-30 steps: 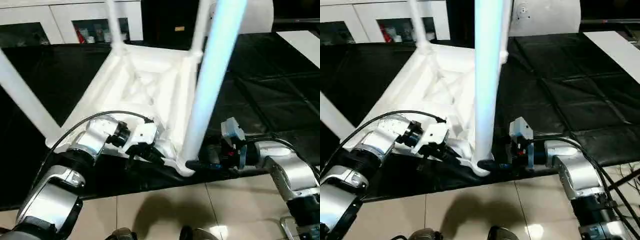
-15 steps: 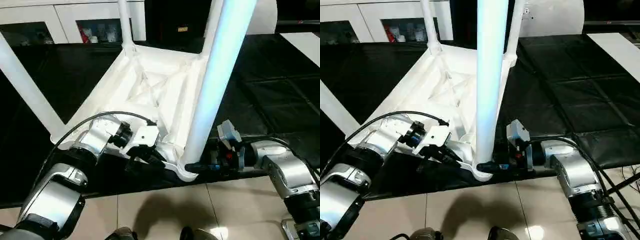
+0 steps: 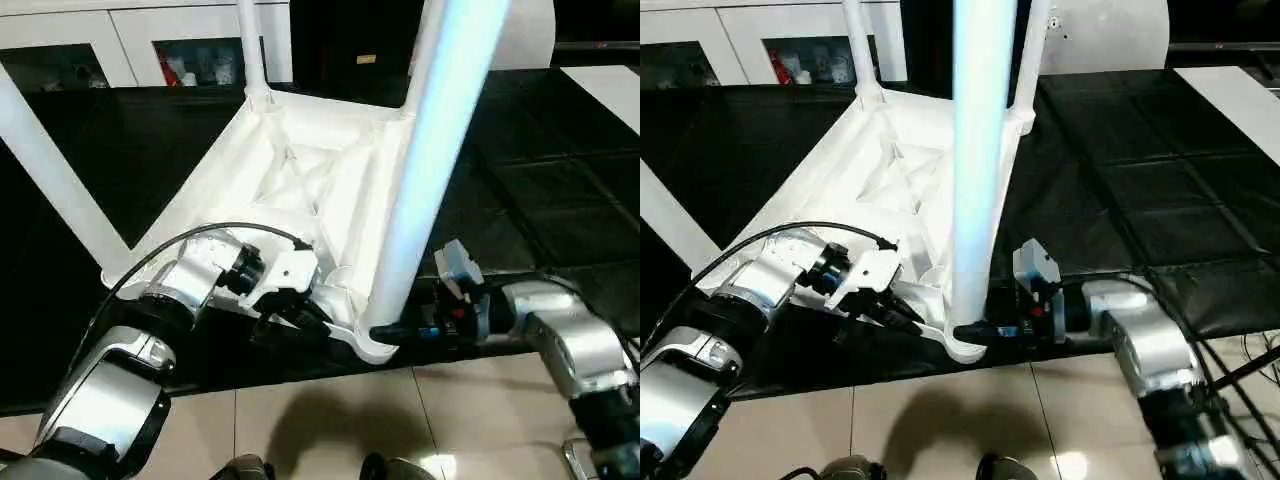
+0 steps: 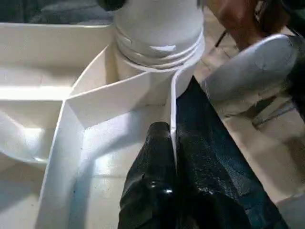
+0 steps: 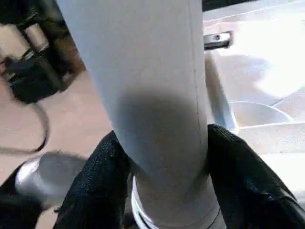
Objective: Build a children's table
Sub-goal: Rotate leg to tighten
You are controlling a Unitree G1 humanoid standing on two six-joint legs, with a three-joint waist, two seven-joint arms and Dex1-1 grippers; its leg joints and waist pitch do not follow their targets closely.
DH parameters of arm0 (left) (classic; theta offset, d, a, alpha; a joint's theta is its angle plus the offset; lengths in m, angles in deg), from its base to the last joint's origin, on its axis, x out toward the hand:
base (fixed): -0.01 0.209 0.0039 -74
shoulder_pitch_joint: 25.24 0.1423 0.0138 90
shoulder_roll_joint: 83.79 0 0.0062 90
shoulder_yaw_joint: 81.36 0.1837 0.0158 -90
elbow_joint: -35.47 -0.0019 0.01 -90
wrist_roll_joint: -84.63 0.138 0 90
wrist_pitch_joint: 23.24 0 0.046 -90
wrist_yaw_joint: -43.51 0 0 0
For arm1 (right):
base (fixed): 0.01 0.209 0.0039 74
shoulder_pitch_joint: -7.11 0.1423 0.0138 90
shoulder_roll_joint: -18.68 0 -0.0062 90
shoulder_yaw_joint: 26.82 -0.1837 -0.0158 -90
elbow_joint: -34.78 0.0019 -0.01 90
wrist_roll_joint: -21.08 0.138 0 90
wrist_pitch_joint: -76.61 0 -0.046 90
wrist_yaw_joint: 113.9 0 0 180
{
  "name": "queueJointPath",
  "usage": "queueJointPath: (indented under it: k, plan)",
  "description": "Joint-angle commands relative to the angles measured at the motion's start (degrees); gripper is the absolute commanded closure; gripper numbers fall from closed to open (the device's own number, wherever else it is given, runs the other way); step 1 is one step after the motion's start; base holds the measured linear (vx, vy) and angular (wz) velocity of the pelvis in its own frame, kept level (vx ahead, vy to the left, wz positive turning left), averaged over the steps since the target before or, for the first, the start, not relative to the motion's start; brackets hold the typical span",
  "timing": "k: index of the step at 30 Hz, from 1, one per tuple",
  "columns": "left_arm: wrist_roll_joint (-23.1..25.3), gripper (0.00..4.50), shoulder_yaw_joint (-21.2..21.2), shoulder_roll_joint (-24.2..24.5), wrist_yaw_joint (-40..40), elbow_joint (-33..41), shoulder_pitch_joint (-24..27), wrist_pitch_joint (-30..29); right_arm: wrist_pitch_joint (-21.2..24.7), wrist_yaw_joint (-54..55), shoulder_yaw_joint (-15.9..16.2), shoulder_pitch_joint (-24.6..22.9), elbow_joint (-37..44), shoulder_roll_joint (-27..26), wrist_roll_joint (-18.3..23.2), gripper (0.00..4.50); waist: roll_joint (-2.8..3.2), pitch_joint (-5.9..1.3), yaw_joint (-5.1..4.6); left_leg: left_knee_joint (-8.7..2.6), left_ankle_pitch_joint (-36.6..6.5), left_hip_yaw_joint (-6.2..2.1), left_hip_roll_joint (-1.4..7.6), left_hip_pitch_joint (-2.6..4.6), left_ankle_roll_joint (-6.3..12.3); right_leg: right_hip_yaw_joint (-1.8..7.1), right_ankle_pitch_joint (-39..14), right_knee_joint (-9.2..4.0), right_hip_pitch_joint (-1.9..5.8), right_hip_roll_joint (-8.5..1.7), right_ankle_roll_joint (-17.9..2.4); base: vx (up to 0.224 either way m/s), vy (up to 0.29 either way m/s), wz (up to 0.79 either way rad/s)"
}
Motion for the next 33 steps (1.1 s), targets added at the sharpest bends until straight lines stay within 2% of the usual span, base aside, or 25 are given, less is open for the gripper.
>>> queueJointPath:
  k: [1, 3, 6, 8, 9, 10, 11, 12, 13, 14, 15, 16, 17, 18, 19, 20, 21, 22, 23, 26, 28, 29, 30, 32, 33]
  plan:
    - [0.05, 4.50, 0.03, -3.12, 5.02, 1.64, 0.02, -1.13, 2.32, 6.01, 0.50, -0.85, 2.38, -3.44, 1.31, 2.44, -0.96, -4.82, -0.48, -3.88, -0.45, -0.02, 2.66, -0.38, 6.14, 3.82, -20.30, -4.36, 4.48, -4.04, -7.45, 0.000, 0.000, 0.00]
    - [1.27, 4.50, -0.47, -4.33, 10.49, 1.50, 0.14, -2.25, 1.76, 12.08, 0.66, -1.59, 2.72, -6.33, -1.17, 2.44, -0.83, -4.60, -0.76, -4.04, -2.18, 0.02, 2.57, -0.18, 4.74, 3.74, -23.53, -4.90, 4.24, -3.98, -6.14, 0.000, 0.000, 0.00]
    - [1.97, 4.50, -1.88, -7.04, 18.78, 1.96, 0.29, -6.91, 3.85, 21.77, 0.90, -1.98, 3.18, -11.79, -3.99, 2.45, -0.85, -3.92, -1.86, -4.11, -6.97, 0.03, 1.64, 0.23, 2.01, 2.66, -33.56, -6.73, 4.13, -3.66, -1.61, -0.017, -0.002, 0.00]
    - [3.07, 4.50, -3.35, -9.70, 27.57, 2.69, -0.15, -12.50, 6.48, 32.30, 0.11, -1.46, 3.19, -18.23, -6.05, 2.48, -0.64, -3.22, -3.84, -3.58, -11.97, -0.23, 1.26, 0.79, 0.78, 0.66, -40.85, -8.91, 3.87, -3.39, 2.60, 0.000, 0.000, 0.00]
    - [3.31, 4.50, -3.71, -10.24, 29.59, 2.88, -0.24, -13.66, 7.05, 34.44, 0.02, -1.37, 3.24, -19.51, -6.43, 2.48, 0.08, -3.48, -4.74, -3.41, -14.04, -0.58, 1.47, 1.52, 0.94, -0.99, -40.81, -10.21, 4.37, -3.65, 4.14, 0.000, 0.000, 0.00]
    - [3.49, 4.50, -4.09, -10.86, 31.58, 3.06, -0.37, -14.73, 7.43, 36.83, 0.05, -1.10, 2.98, -20.85, -7.18, 2.48, 0.47, -3.51, -5.48, -3.70, -15.32, -0.92, 2.22, 1.34, 1.11, -1.51, -38.89, -10.10, 5.00, -3.72, 4.16, 0.000, 0.000, 0.00]
    - [3.72, 4.50, -4.49, -11.57, 33.42, 3.28, -0.48, -16.03, 7.80, 39.62, 0.06, -0.72, 2.57, -22.24, -8.37, 2.49, 1.45, -3.61, -6.48, -4.99, -20.11, -2.00, 4.48, 1.02, 1.78, -1.83, -33.41, -9.13, 6.16, -3.57, 3.79, -0.009, 0.051, -0.06]
    - [3.84, 4.50, -5.08, -12.48, 35.71, 3.56, -0.59, -17.40, 7.97, 42.73, -0.08, -0.09, 1.79, -23.92, -9.52, 2.49, 2.05, -3.31, -6.99, -7.66, -27.66, -3.63, 7.49, 0.00, 1.84, -0.14, -24.65, -4.42, 7.53, -3.63, 2.34, -0.052, 0.034, -0.04]
    - [3.89, 4.50, -5.56, -13.35, 37.57, 3.89, -0.67, -18.64, 8.20, 45.44, -0.37, 0.59, 1.01, -25.56, -10.27, 2.49, 1.89, -2.84, -7.05, -9.08, -31.96, -4.26, 8.72, -0.39, 1.26, 1.45, -20.31, -1.57, 7.68, -3.62, 1.26, -0.052, 0.034, -0.04]
    - [4.09, 4.50, -5.95, -14.12, 39.15, 4.61, -0.57, -20.23, 8.81, 48.69, -0.83, 1.47, 0.12, -27.28, -11.14, 2.49, 1.50, -2.33, -6.44, -9.75, -38.11, -3.10, 7.65, 1.15, -1.09, 3.34, -19.32, -1.25, 5.86, -3.55, -1.46, 0.000, 0.000, 0.00]
    - [4.27, 4.50, -6.29, -14.71, 40.62, 5.17, -0.51, -21.17, 9.15, 50.84, -1.19, 2.28, -0.64, -28.57, -11.58, 2.49, -0.08, -2.05, -7.20, -7.99, -37.73, -2.15, 4.97, 2.24, -1.68, 3.02, -27.85, -4.32, 4.50, -3.20, -0.31, 0.000, 0.000, 0.00]
    - [4.35, 4.50, -6.45, -15.00, 41.32, 5.42, -0.48, -21.58, 9.18, 51.61, -1.30, 2.69, -0.98, -29.09, -11.73, 2.49, -1.61, -2.11, -7.02, 0.09, -23.17, 0.88, -1.97, 7.36, -1.09, -0.62, -51.53, -12.72, -1.14, -3.72, 4.23, 0.000, 0.000, 0.00]
    - [4.48, 4.50, -6.74, -15.49, 42.59, 5.91, -0.42, -22.34, 9.13, 52.70, -1.44, 3.40, -1.53, -29.95, -11.92, 2.49, -1.19, -2.63, -7.43, -0.28, -15.18, 0.45, -1.93, 3.37, 1.84, -1.37, -54.78, -12.02, 3.46, -5.37, 7.43, 0.072, -0.004, -0.11]
    - [4.48, 4.50, -6.86, -15.74, 43.19, 6.36, -0.28, -22.98, 8.93, 52.87, -1.48, 3.69, -1.64, -30.43, -11.81, 2.49, -0.23, -3.36, -7.67, -1.74, -13.40, -0.23, -0.79, 1.26, 2.41, -1.48, -50.20, -10.67, 5.93, -5.49, 8.23, 0.089, 0.047, -0.29]
    - [4.54, 4.50, -6.89, -15.84, 43.57, 6.80, -0.09, -23.22, 8.51, 52.80, -1.45, 3.89, -1.72, -30.78, -11.73, 2.49, 1.28, -3.49, -8.30, -3.05, -15.05, -2.10, 1.99, 0.33, 2.14, -2.25, -42.59, -10.11, 6.60, -5.15, 8.56, 0.089, 0.047, -0.29]
    - [4.71, 4.50, -6.93, -15.96, 44.01, 7.46, 0.18, -23.74, 8.36, 53.07, -1.49, 3.96, -1.63, -31.27, -11.89, 1.80, 1.78, -3.88, -8.83, -4.48, -17.83, -3.27, 4.22, 0.09, 2.14, -1.03, -31.36, -8.00, 6.65, -5.16, 4.96, 0.051, 0.051, -0.03]
    - [4.80, 4.50, -6.90, -15.95, 44.06, 7.89, 0.44, -23.94, 8.06, 52.96, -1.45, 3.87, -1.48, -31.26, -12.08, 1.80, 1.77, -3.99, -8.88, -4.82, -18.21, -3.35, 4.41, 0.23, 2.03, -0.49, -27.18, -7.50, 6.31, -5.12, 3.09, 0.000, 0.000, 0.00]
    - [4.83, 4.50, -6.73, -15.73, 44.07, 8.46, 0.76, -24.04, 7.99, 53.21, -1.48, 3.61, -1.17, -31.17, -12.21, 1.78, 1.39, -3.56, -8.93, -4.81, -17.78, -2.70, 3.43, 0.68, 1.81, -0.21, -24.79, -7.82, 5.32, -5.15, -0.43, 0.000, 0.000, 0.00]
    - [4.75, 4.50, -6.41, -15.01, 43.32, 8.97, 1.16, -23.79, 7.23, 52.69, -1.68, 2.83, -0.47, -30.38, -11.97, 1.66, 0.59, -3.46, -9.14, -4.69, -16.38, -2.27, 2.45, 0.23, 1.95, -0.11, -26.91, -7.66, 5.49, -4.94, -2.13, 0.000, 0.000, 0.00]
    - [4.90, 4.50, -6.33, -14.06, 42.19, 9.85, 1.78, -23.28, 6.02, 52.02, -2.40, 1.76, 0.37, -29.32, -12.22, 1.37, 0.29, -3.99, -9.00, -4.54, -8.92, -2.14, 2.36, -0.62, 4.18, 1.26, -22.51, -6.29, 5.52, -5.04, -5.39, 0.018, 0.006, 0.02]
    - [4.89, 4.50, -6.25, -13.03, 41.08, 10.02, 2.02, -22.37, 4.88, 50.90, -2.99, 0.99, 0.91, -27.83, -12.05, 1.26, 0.30, -4.31, -8.89, -4.34, -5.40, -2.04, 2.45, -0.67, 5.96, 1.87, -17.66, -5.41, 5.34, -4.87, -7.38, 0.050, 0.001, 0.07]
    - [4.88, 4.50, -6.06, -11.66, 39.62, 10.30, 2.35, -21.64, 3.46, 48.81, -3.70, 0.13, 1.68, -25.71, -11.47, 1.04, -0.05, -4.45, -8.69, -4.23, -3.81, -1.88, 2.33, -0.82, 7.26, 2.41, -15.99, -5.00, 5.24, -4.76, -8.33, 0.000, 0.000, 0.00]
    - [4.87, 4.50, -6.04, -11.51, 39.45, 10.33, 2.39, -21.61, 3.32, 48.52, -3.79, 0.04, 1.78, -25.47, -11.38, 1.04, -0.05, -4.45, -8.69, -4.23, -3.81, -1.88, 2.33, -0.82, 7.26, 2.41, -15.99, -5.00, 5.24, -4.76, -8.33, 0.000, 0.000, 0.00]
    - [4.78, 4.50, -5.57, -9.57, 36.65, 10.16, 2.71, -19.23, 1.79, 45.09, -4.78, -0.85, 2.80, -22.61, -10.40, 0.84, -0.14, -4.98, -7.98, -3.69, -0.07, -1.43, 1.83, -1.50, 10.83, 3.03, -12.05, -4.03, 5.74, -4.67, -9.59, 0.000, 0.000, 0.00]
    - [4.64, 4.50, -5.43, -8.73, 35.37, 10.13, 2.92, -18.56, 1.36, 43.33, -5.18, -1.14, 3.26, -21.29, -9.85, 0.74, -0.27, -5.04, -8.06, -3.52, 1.31, -1.38, 1.73, -1.72, 11.58, 3.04, -10.74, -3.83, 5.59, -4.54, -9.67, 0.000, 0.000, 0.00]
